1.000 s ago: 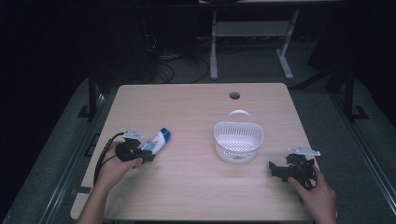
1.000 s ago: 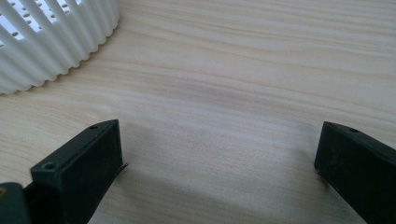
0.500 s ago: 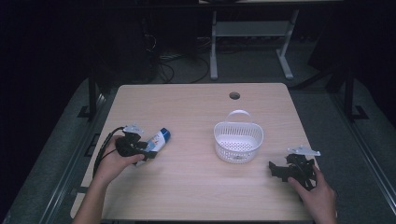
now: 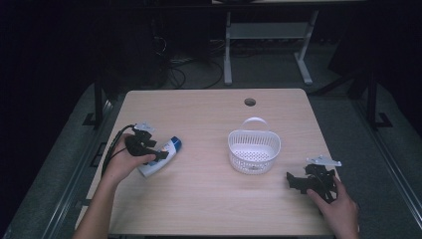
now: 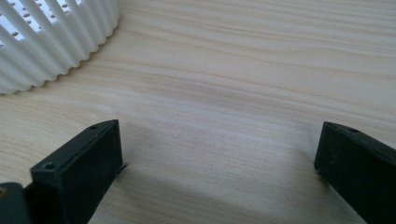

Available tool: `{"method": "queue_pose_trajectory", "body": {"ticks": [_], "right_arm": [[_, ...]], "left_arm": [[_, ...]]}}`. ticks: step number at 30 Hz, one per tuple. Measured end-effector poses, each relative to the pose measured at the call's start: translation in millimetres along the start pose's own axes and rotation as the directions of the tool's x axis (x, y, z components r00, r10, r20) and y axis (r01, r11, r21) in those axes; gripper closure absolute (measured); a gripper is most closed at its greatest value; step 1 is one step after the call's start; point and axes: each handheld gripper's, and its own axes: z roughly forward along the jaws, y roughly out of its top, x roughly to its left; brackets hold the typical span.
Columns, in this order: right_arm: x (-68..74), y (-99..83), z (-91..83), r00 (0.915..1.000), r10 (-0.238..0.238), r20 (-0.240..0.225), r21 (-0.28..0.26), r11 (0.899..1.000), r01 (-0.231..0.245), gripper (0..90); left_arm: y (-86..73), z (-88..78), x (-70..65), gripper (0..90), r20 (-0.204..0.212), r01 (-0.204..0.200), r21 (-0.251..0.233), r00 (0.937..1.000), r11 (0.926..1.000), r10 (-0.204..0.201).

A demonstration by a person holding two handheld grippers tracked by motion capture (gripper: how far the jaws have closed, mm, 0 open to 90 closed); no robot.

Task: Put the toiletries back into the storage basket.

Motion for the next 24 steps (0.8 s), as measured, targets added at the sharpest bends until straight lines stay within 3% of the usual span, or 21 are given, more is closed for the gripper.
{"method": "queue_pose_trajectory", "body": {"ticks": [10, 24], "right_arm": [[0.0, 0.0, 0.0, 1.0000, 0.000, 0.000, 0.000, 1.000, 0.000, 0.5], [0.0, 0.0, 0.0, 1.0000, 0.000, 0.000, 0.000, 1.000, 0.000, 0.4]], "left_arm": [[16.0, 15.6, 8.2, 26.4, -0.007, -0.009, 0.039, 0.9999, 0.9992, 0.009], [27.7, 41.1, 9.1, 26.4, -0.021, -0.017, 0.102, 0.9996, 0.9947, 0.019]]}}
